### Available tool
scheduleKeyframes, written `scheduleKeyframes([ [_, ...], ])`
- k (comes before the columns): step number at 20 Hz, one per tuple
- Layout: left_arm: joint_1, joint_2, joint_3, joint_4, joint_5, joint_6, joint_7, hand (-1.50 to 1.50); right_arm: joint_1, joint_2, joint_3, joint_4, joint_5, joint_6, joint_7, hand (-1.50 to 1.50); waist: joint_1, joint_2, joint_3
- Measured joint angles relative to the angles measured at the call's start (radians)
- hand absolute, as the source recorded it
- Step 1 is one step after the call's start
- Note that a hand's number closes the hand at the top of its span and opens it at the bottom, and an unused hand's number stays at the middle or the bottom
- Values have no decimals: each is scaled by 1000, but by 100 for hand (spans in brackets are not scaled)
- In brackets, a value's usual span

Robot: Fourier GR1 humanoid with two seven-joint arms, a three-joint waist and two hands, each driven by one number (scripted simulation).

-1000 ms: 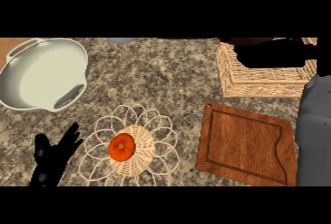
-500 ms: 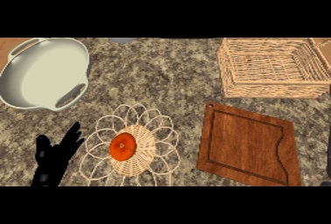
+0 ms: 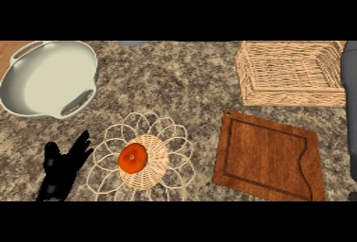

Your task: Pick the sweet potato from the cutting board and place it in the basket

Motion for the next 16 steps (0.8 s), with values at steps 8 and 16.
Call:
scheduleKeyframes([
  [8,3,1,19,12,5,-18,-31,0,16,-6,-104,187,-114,-78,-183,150,-2,0,0],
  [16,-2,7,37,15,16,-37,-25,0,36,-90,-105,374,-55,-159,-277,150,1,2,-1],
])
